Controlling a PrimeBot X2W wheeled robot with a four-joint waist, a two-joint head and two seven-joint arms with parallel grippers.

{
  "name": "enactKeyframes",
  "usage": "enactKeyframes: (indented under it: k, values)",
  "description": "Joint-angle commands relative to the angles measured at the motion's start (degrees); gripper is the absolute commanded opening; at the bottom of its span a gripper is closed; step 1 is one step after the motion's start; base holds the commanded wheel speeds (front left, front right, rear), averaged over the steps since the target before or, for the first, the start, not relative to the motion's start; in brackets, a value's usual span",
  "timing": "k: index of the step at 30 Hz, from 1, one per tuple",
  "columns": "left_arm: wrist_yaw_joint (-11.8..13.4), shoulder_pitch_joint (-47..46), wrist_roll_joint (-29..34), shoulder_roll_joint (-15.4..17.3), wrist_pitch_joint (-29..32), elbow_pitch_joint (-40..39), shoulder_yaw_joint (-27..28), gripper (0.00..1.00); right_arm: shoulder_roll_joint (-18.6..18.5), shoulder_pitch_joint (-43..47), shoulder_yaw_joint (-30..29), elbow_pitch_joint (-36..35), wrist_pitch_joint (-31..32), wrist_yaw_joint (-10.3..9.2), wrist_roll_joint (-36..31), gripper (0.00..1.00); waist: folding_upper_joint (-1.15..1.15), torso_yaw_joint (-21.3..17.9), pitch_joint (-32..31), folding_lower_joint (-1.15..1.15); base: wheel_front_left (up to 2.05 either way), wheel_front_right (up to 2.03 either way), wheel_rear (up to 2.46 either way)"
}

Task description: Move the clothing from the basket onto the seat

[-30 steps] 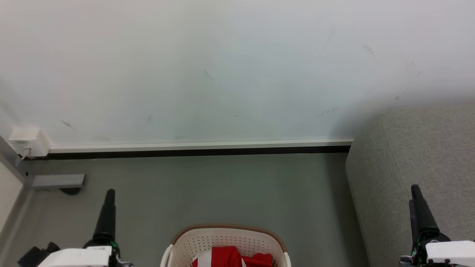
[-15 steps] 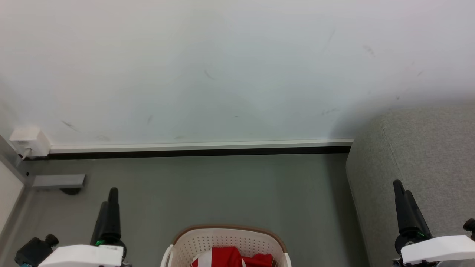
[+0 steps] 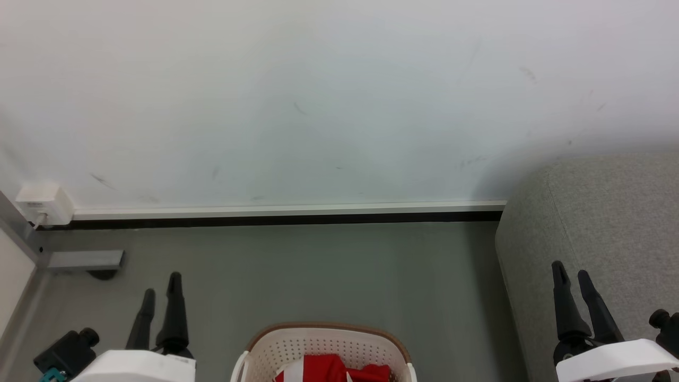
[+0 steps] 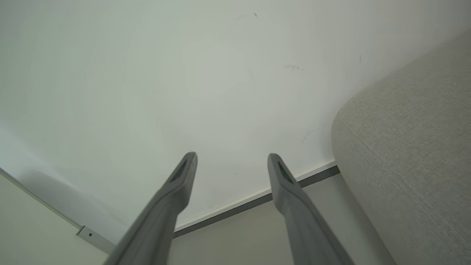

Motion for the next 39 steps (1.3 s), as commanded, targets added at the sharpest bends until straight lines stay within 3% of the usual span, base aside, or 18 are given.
enactKeyframes:
  k: [1, 39]
  values:
    - [0.18, -0.14, 2.33, 0.42, -0.71, -0.55, 0.04, 1.0, -0.27, -0.95, -0.13, -0.4, -0.63, -0.05, -2.23, 1.0, 0.0, 0.0, -0.02, 0.0, 0.0, 0.0, 0.0]
    - [1.03, 0.36, 24.88, 0.88, -6.19, -0.17, 0.26, 1.0, -0.34, 0.2, 0.48, -0.27, -6.22, -0.09, -23.19, 1.0, 0.0, 0.54, -0.7, 0.0, 0.0, 0.0, 0.0]
